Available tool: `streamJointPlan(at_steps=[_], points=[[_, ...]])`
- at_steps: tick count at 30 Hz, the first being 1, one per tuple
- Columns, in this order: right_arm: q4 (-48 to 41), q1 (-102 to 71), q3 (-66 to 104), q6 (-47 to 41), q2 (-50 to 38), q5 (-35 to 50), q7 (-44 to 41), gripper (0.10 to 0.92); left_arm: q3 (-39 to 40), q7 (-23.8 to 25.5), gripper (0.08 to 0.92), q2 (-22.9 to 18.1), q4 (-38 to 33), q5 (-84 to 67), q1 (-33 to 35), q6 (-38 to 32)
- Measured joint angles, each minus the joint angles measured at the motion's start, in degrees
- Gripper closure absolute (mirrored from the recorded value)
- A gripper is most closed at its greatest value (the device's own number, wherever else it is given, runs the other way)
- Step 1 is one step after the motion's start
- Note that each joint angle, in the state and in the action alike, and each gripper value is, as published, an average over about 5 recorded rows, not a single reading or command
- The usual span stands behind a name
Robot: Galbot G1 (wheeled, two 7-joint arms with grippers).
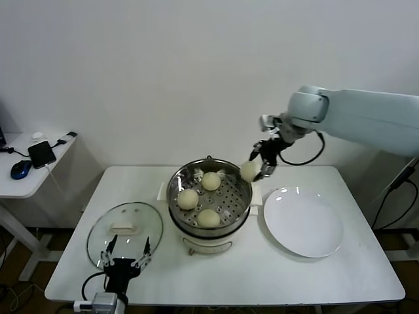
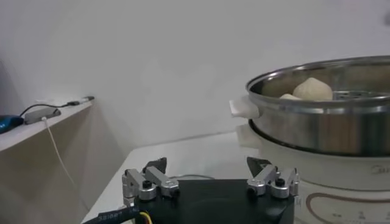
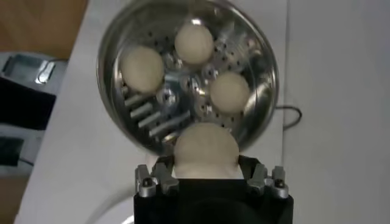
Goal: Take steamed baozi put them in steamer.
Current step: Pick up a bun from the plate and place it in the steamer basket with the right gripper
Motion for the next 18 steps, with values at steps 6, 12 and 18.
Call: streamJointPlan(at_steps=[6, 12, 18], points=[[1.0, -1.7, -1.0, -3.4, 4.4, 3.2, 3.7, 0.321, -0.4, 0.0, 0.177, 0.1, 0.3, -0.4, -0.1, 0.0], [0.3, -5.0, -1.5, -5.8, 6.5, 3.1, 6.4, 0.321, -0.4, 0.0, 0.177, 0.1, 0.6, -0.5, -0.1, -0.1], [-0.9, -8.5, -1.2, -7.5, 7.4, 1.9, 8.6, 0.321, -0.4, -0.1, 0.177, 0.1, 0.9, -0.6, -0.2, -0.3]])
